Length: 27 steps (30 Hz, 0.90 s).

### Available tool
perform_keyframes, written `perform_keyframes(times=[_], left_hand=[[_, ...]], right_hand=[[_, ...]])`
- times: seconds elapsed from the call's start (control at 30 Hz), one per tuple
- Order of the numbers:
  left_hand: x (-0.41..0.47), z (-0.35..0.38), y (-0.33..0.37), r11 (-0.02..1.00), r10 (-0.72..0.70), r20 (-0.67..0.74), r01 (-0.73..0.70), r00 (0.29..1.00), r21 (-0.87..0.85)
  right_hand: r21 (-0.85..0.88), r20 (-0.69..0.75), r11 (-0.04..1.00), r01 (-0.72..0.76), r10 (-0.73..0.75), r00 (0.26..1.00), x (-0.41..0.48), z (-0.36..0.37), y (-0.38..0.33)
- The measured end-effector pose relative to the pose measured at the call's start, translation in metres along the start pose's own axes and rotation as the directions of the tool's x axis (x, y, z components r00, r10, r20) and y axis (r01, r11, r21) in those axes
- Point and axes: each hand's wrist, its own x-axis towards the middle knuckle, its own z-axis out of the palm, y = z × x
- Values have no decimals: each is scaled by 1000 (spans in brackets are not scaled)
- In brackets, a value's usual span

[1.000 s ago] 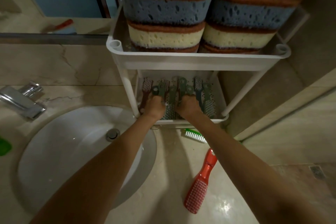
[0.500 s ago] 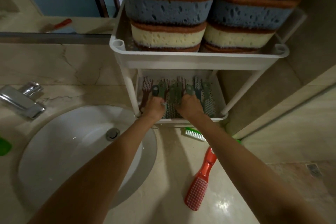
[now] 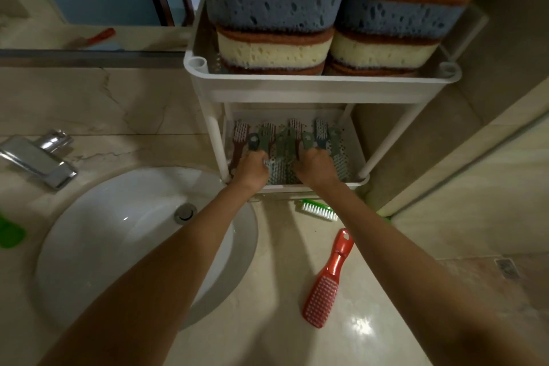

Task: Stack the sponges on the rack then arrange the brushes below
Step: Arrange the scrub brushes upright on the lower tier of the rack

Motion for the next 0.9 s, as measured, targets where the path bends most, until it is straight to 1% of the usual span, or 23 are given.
perform_keyframes(times=[0.1,0.17,0.23,0.3,0.37,0.4,0.43,0.5,0.57,0.6,0.67,0.77,0.9], left_hand=[[-7,0,3,1000,28,-66,-28,997,6],[-17,1,6,998,58,-96,-61,994,-29],[-31,3,7,991,96,-127,-107,987,-77],[-47,8,5,982,119,-171,-141,978,-126],[-65,17,-1,974,122,-191,-154,974,-164],[-75,22,-4,973,115,-192,-150,975,-177],[-85,29,-8,972,105,-188,-140,977,-186],[-104,43,-14,974,65,-158,-97,985,-203],[-119,56,-21,975,23,-99,-44,995,-216],[-125,62,-23,976,4,-69,-19,998,-219],[-135,70,-28,976,-26,-23,20,999,-216],[-144,77,-33,977,-51,5,51,999,-205],[-152,77,-39,975,-84,-9,80,996,-205]], right_hand=[[105,-95,993,50,-40,995,-15,-6,4],[164,-184,979,117,-86,979,-31,-9,8],[248,-265,957,152,-84,961,-52,-11,12],[313,-306,944,104,-3,952,-77,-8,19],[366,-329,931,-6,135,934,-104,0,32],[396,-313,914,-86,223,923,-118,5,39],[418,-265,889,-187,317,911,-131,13,48],[409,-96,820,-401,475,875,-151,29,63],[356,64,767,-535,551,832,-166,45,73],[334,116,750,-570,568,815,-171,51,75],[317,167,737,-597,576,800,-176,58,76],[314,161,747,-586,566,809,-174,61,75],[329,177,744,-581,556,812,-171,61,69]])
